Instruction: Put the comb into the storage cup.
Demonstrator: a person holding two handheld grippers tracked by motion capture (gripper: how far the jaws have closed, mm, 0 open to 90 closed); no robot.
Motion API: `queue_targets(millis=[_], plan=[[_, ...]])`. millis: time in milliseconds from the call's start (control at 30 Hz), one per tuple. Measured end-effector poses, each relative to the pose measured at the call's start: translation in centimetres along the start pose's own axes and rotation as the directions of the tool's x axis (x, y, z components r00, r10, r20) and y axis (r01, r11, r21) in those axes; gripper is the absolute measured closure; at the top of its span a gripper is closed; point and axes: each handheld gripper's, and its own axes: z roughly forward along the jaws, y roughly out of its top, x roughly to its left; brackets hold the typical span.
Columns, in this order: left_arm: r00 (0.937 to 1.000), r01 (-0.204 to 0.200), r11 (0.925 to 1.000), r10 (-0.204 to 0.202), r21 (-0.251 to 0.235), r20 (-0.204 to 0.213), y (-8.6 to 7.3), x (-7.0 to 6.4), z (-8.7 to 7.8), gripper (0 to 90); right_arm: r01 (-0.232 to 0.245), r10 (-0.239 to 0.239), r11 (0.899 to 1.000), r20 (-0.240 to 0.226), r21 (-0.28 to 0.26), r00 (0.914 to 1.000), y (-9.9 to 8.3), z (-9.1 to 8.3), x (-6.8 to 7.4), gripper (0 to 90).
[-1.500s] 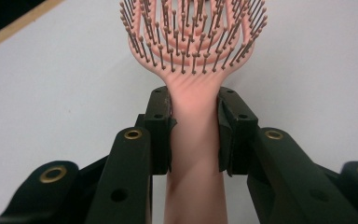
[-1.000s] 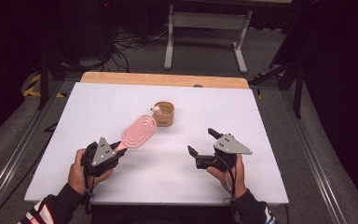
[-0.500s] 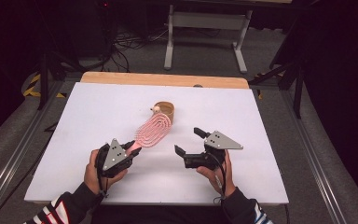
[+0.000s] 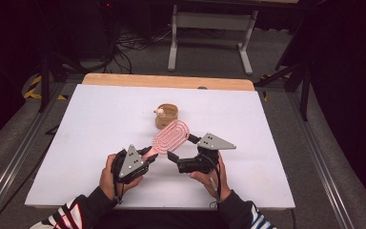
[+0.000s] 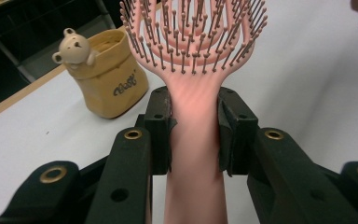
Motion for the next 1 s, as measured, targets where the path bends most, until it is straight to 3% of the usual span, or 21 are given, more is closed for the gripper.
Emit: queue_targets(millis=[33,100,133,167,233,300,467,567,733,1000], plan=[[1.0,0.0,1.0,0.0,0.0,0.0,0.0,0.0,0.0,69.4,0.0,0.0,1.0,0.0,0.0,1.0,0.0,0.0,0.0,8.2],[0.9999,-0.016,0.9999,0.016,0.006,0.006,0.1,-0.5,0.2,69.4,-0.068,0.068,0.998,-0.017,-0.002,0.9976,-0.2,0.6,0.0,10.9],[0.9999,-0.016,0.9999,0.016,0.006,0.006,0.1,-0.5,0.2,69.5,-0.068,0.068,0.998,-0.017,-0.002,0.9976,-0.2,0.6,0.0,10.9],[0.9996,-0.028,0.9996,0.028,0.007,0.012,0.1,-0.8,0.3,69.5,-0.121,0.12,0.992,-0.04,-0.019,0.9919,-0.3,0.9,-0.1,16.8],[0.9995,-0.03,0.9995,0.03,0.005,0.009,0.0,-0.9,0.3,69.4,-0.157,0.155,0.987,-0.039,-0.032,0.9871,-0.3,1.2,-0.2,18.7],[0.9994,-0.035,0.9994,0.035,0.008,0.005,0.0,-0.7,0.3,69.5,-0.178,0.177,0.983,-0.026,-0.04,0.9838,-0.5,1.4,-0.2,27.6],[0.9994,-0.033,0.9991,0.033,0.025,0.008,-0.2,-0.7,0.5,69.6,-0.191,0.19,0.98,-0.013,-0.057,0.9816,-0.6,1.5,-0.2,39.0],[0.9996,-0.027,0.9988,0.027,0.041,0.012,-0.3,-0.7,0.8,69.6,-0.183,0.179,0.98,-0.058,-0.073,0.9821,-0.6,1.5,0.3,51.4],[0.9992,-0.039,0.9975,0.039,0.059,0.011,-0.5,-0.8,1.1,69.6,-0.131,0.126,0.989,-0.073,-0.062,0.9893,-0.6,1.6,1.3,56.9],[0.9987,-0.052,0.9979,0.052,0.038,0.002,-0.5,-0.9,1.1,69.1,-0.132,0.122,0.988,-0.115,-0.078,0.9858,-0.3,1.2,1.6,61.5]])
